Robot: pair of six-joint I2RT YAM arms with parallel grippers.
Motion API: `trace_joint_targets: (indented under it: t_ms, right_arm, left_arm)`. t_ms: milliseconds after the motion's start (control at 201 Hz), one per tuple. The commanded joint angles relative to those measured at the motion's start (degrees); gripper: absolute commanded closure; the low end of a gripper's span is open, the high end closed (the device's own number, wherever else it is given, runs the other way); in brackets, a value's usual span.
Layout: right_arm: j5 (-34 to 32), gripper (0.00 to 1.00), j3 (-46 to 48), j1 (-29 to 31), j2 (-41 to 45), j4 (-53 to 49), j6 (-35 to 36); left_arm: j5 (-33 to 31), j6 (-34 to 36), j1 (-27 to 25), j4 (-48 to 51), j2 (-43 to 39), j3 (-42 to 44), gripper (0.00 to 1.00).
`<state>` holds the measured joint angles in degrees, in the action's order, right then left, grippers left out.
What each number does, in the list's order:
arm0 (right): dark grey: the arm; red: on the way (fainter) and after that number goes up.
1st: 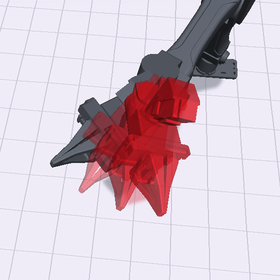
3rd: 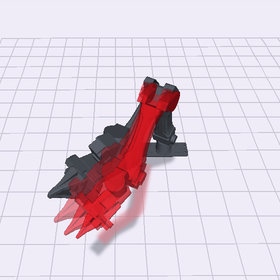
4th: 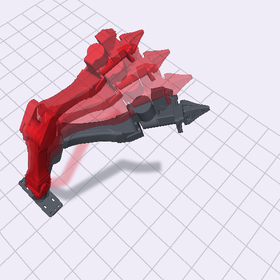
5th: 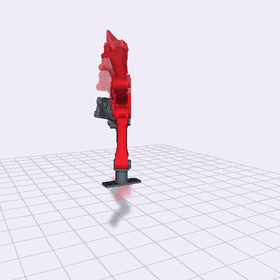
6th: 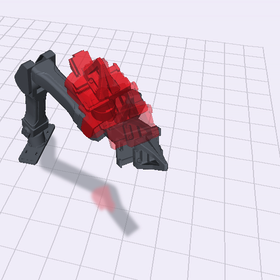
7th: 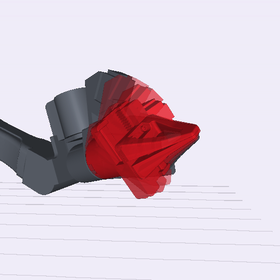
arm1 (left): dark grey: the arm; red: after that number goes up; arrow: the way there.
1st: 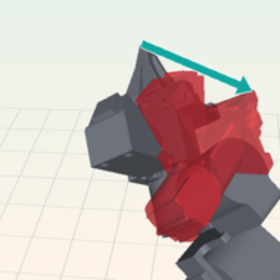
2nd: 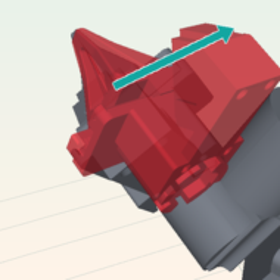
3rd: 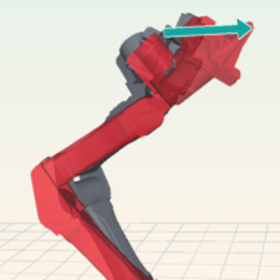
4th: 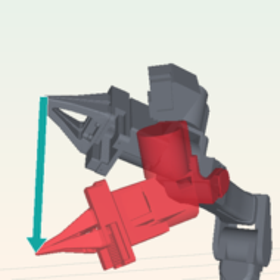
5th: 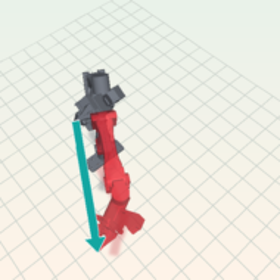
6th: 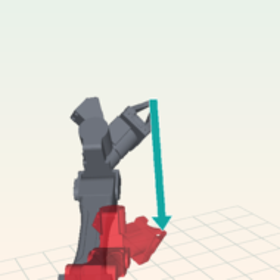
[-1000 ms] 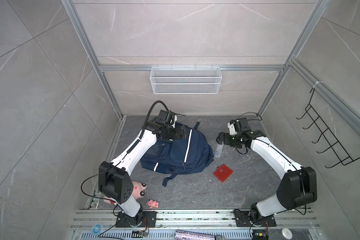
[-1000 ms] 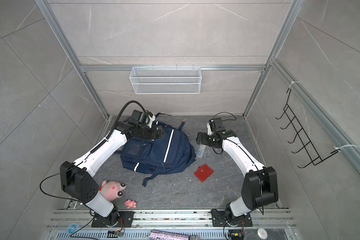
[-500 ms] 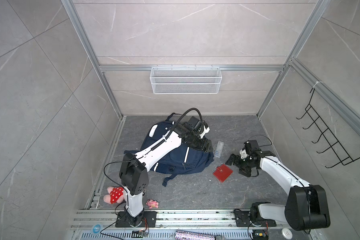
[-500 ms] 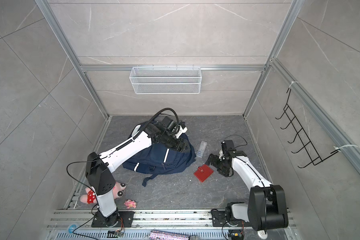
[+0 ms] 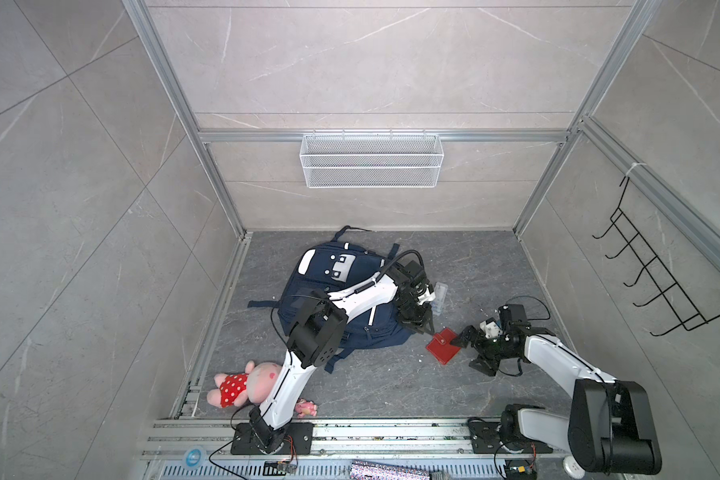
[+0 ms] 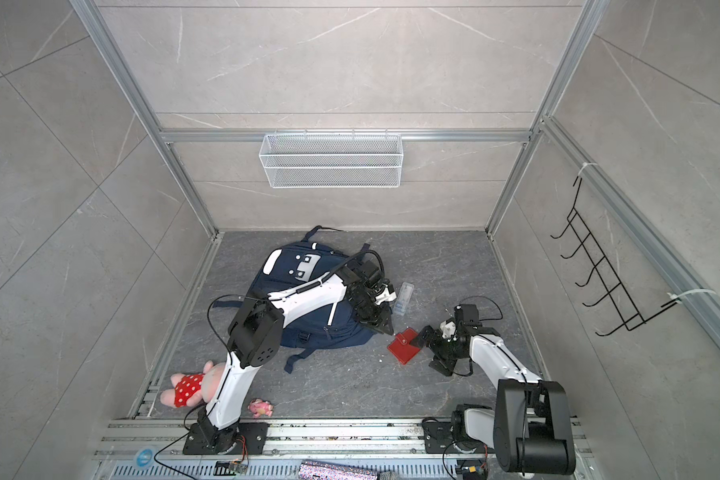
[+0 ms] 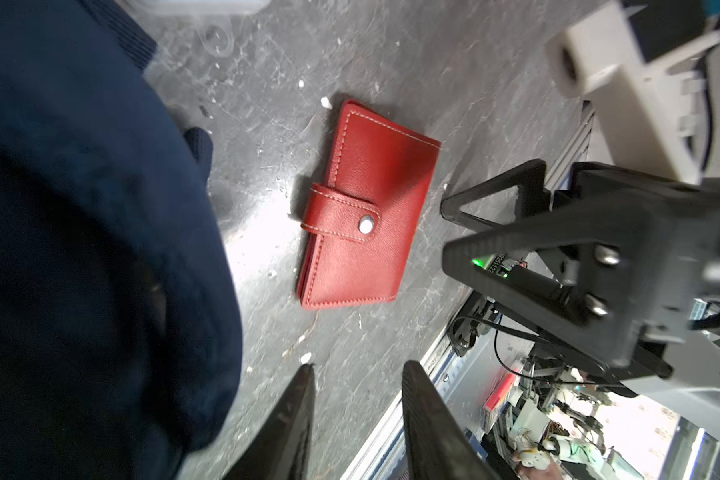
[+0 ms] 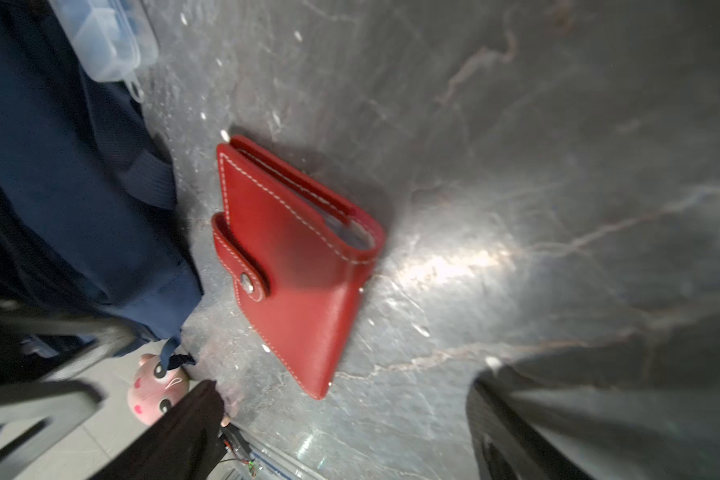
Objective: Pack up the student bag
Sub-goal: 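Lower the right gripper onto the red wallet and close on it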
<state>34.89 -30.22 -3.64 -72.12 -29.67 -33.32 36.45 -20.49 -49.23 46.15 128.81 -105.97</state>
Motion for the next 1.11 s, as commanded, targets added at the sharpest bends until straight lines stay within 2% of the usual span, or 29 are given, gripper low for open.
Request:
trace_joint_targets:
  t_ms: [0,80,314,553,727,871,1001,1105]
  right_arm:
    - [0.68,0.11,2.43,-0.27,-2.70,4.03,-0.01]
    - [0.66,0.17,3.14,-0.36,-3.71,5.92,-0.90]
    - [-0.16,0.26,4.48,-0.36,-5.27,8.98,-2.14]
    - [0.59,0.29,6.06,-0.33,-6.48,11.70,-2.76]
    - [0.18,0.29,5.30,-0.33,-7.45,12.10,-2.99]
    - [1.60,0.30,4.84,-0.32,-9.43,14.93,-3.86]
    - [1.87,0.31,4.60,-0.29,-9.40,16.61,-4.47]
    - [7.38,0.30,4.53,0.12,-9.00,21.70,-4.12]
  left_arm:
    - [1.85,-2.24,-0.40,-3.44,1.25,-1.97,0.63]
    - [0.27,-2.98,-0.43,-5.58,1.60,-0.67,0.64]
    - [-1.47,-4.09,-0.52,-10.14,4.27,-0.14,0.83]
    - [-1.51,-4.13,-0.69,-11.11,9.37,-2.00,0.92]
    - [-1.60,-3.80,-1.86,-12.48,10.95,-2.28,0.93]
    - [-0.08,-6.11,-2.18,-17.95,9.70,1.90,0.90]
    - [-1.03,-6.18,-2.18,-18.43,8.97,3.69,0.90]
    - [-1.82,-6.19,-2.18,-18.15,9.76,4.37,0.90]
